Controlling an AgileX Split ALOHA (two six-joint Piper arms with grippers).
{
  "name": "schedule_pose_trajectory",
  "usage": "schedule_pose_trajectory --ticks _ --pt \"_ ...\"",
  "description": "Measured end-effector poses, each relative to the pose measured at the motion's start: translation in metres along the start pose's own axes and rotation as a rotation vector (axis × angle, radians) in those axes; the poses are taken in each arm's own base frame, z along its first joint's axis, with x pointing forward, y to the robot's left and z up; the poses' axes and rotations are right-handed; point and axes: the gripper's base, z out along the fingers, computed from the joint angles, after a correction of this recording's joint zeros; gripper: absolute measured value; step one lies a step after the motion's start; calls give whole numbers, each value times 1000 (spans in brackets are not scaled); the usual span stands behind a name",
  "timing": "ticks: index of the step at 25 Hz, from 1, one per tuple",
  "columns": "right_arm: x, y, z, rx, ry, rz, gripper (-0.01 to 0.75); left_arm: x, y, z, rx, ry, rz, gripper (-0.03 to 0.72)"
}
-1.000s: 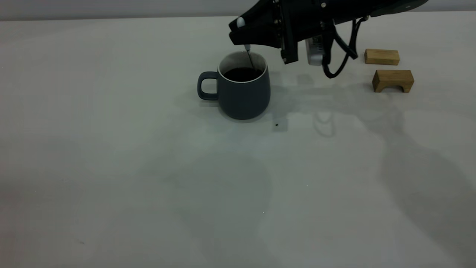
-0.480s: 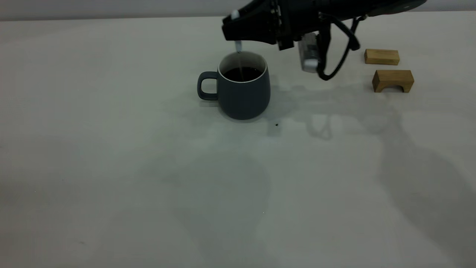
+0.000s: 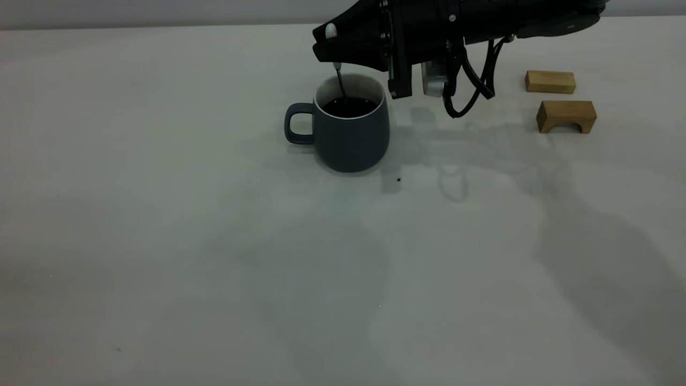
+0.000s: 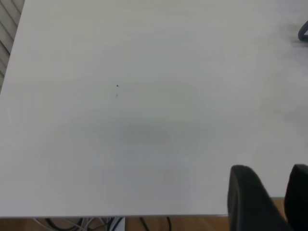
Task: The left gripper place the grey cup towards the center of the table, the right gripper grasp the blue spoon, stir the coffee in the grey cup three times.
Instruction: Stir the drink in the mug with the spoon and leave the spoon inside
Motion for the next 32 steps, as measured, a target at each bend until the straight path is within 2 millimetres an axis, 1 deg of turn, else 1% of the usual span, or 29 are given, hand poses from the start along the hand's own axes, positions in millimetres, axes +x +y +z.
schedule_pose_trajectory --ticks 3,5,8,13,16,19,23,26,28,32 --pt "-5 0 -7 21 -18 -22 134 0 0 0 0 0 0 262" --pt "-9 0 -13 35 -32 -5 134 0 0 0 0 0 0 262" --pt "-12 0 -18 54 -50 93 134 0 0 0 0 0 0 262" --pt "-11 -5 -14 84 -63 334 134 0 0 0 0 0 0 262" --pt "-5 -7 -8 97 -34 375 134 0 0 0 0 0 0 262" --pt "2 -7 0 80 3 331 134 0 0 0 0 0 0 262" --pt "4 -4 3 35 21 153 134 0 0 0 0 0 0 262" --pt "0 -1 1 10 -9 25 134 0 0 0 0 0 0 262" --pt "-3 0 -2 10 -29 -28 134 0 0 0 0 0 0 262" --pt "-11 1 -14 30 -53 -37 134 0 0 0 0 0 0 262"
